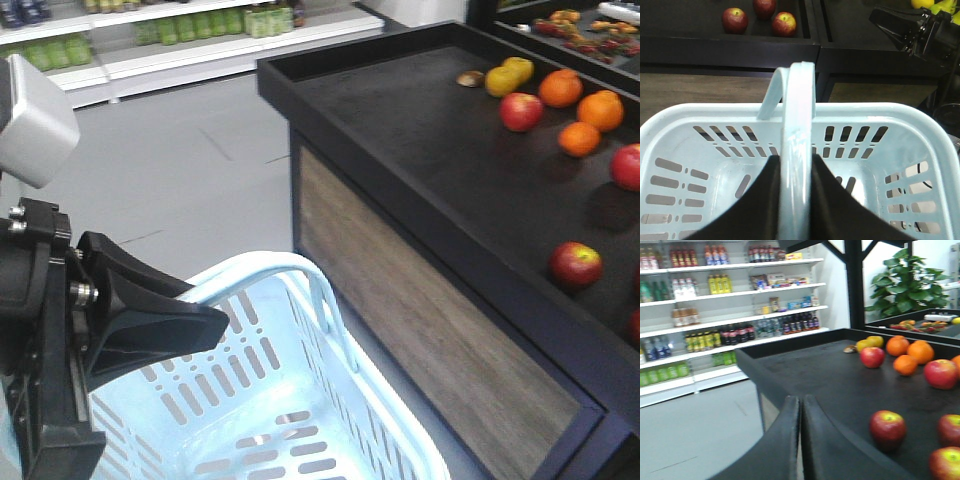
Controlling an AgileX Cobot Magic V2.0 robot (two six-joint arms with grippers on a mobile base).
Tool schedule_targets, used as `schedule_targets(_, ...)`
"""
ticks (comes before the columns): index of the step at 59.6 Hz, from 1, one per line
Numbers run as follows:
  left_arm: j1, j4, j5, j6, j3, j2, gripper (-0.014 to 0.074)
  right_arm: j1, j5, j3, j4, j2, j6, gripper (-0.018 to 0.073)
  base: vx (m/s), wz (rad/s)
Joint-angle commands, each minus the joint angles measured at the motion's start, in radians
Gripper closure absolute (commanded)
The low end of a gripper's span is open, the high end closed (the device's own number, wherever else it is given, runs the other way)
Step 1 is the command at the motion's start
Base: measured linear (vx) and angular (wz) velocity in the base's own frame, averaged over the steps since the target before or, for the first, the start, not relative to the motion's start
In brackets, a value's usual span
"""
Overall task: Pick three apples into basket with both arms
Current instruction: 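Drive the base away from the table holding the basket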
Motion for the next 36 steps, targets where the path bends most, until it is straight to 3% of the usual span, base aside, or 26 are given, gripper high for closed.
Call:
schedule_targets(1, -0.007, -0.053, -0.072, -0.012, -0.027, -0.018, 0.0603, -0.004, -0.07, 0.014, -0.002, -0.011, -0.005, 0.0564, -0.14, 0.46)
schedule_targets(36, -0.007, -0.053, -0.072, -0.012, -0.027, -0.018, 0.0603, -0.004, -0.07, 0.014, -0.002, -0.011, -0.005, 0.0564, -0.1, 0.38)
